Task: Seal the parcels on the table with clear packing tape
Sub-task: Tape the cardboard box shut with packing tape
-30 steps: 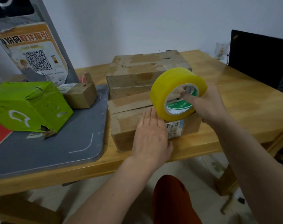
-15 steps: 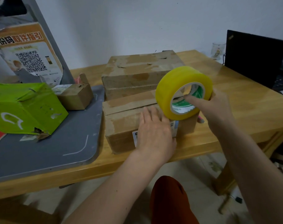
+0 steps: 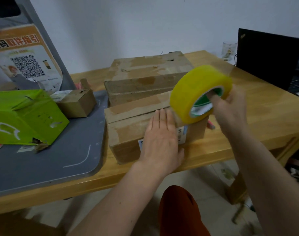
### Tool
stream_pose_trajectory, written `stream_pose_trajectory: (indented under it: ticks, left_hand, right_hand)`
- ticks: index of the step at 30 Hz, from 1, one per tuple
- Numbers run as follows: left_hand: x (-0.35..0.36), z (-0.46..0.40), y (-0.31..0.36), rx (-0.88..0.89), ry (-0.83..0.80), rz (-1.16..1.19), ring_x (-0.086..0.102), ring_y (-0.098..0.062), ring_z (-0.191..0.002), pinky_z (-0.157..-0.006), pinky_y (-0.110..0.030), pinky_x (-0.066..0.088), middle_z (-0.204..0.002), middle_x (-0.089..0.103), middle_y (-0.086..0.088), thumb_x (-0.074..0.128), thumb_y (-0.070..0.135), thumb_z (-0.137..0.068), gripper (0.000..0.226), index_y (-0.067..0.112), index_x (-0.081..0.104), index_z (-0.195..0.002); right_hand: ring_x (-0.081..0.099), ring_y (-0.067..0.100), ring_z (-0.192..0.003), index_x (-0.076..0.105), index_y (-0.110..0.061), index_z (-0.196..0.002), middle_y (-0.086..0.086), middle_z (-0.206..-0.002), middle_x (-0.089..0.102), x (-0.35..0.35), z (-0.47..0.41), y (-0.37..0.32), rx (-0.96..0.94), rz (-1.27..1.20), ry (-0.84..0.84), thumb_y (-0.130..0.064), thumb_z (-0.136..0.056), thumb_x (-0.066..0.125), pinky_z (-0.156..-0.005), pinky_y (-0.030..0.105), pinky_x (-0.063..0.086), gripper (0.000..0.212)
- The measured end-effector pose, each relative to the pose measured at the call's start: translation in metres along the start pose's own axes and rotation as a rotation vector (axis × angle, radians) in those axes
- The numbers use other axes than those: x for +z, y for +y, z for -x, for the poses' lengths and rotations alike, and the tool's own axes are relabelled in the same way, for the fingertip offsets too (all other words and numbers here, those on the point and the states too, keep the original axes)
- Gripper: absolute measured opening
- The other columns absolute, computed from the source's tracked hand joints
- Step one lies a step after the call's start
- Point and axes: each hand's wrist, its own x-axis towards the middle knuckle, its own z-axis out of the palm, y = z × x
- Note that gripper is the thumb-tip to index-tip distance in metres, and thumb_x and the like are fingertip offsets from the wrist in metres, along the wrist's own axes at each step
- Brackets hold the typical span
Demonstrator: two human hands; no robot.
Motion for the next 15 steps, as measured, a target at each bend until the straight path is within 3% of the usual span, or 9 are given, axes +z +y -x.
stream_pose_trajectory:
  ticks: [3,5,7,11,15]
  left_hand:
    - [-0.001,0.0,0.001,-0.016,-0.005,0.012,-0.013,-0.03,-0.152,-0.124,-0.039,-0.008,-0.164,-0.015,-0.019,0.049,0.055,-0.094,0.106,-0.001,-0.02,-0.151]
    - [-0.002,0.001,0.001,-0.029,-0.012,0.006,-0.015,-0.03,-0.152,-0.124,-0.039,-0.008,-0.163,-0.017,-0.019,0.047,0.057,-0.095,0.107,-0.002,-0.023,-0.15]
    - [-0.001,0.0,0.003,-0.037,-0.019,0.003,-0.015,-0.03,-0.152,-0.124,-0.039,-0.008,-0.163,-0.018,-0.019,0.047,0.059,-0.095,0.108,-0.002,-0.025,-0.149]
    - [-0.001,-0.001,0.005,-0.056,-0.028,0.012,-0.015,-0.029,-0.152,-0.123,-0.038,-0.008,-0.163,-0.019,-0.018,0.047,0.06,-0.095,0.109,-0.001,-0.025,-0.149]
    - [0.0,0.0,0.004,-0.059,-0.02,0.019,-0.015,-0.029,-0.152,-0.124,-0.039,-0.007,-0.163,-0.018,-0.018,0.048,0.06,-0.094,0.11,-0.001,-0.024,-0.15]
  right_hand:
    - [0.067,0.021,-0.092,0.068,-0.014,-0.098,0.007,-0.093,0.068,-0.014,-0.012,0.008,0.039,-0.006,0.077,-0.023,-0.09,0.066,-0.08,0.042,0.056,0.012]
    - [0.067,0.023,-0.094,0.067,-0.014,-0.099,0.009,-0.094,0.068,-0.026,-0.017,0.014,0.045,0.017,0.132,-0.028,-0.089,0.065,-0.081,0.048,0.055,0.017]
    - [0.067,0.025,-0.094,0.066,-0.013,-0.1,0.01,-0.095,0.067,-0.038,-0.021,0.017,0.028,0.056,0.168,-0.033,-0.089,0.064,-0.08,0.052,0.054,0.023]
    - [0.065,0.031,-0.093,0.062,-0.021,-0.094,0.008,-0.092,0.063,-0.047,-0.019,0.023,0.019,0.075,0.136,-0.022,-0.095,0.061,-0.079,0.056,0.053,0.002]
    - [0.065,0.034,-0.092,0.062,-0.027,-0.087,0.007,-0.088,0.062,-0.047,-0.016,0.024,0.032,0.075,0.139,-0.019,-0.094,0.063,-0.077,0.057,0.053,0.01]
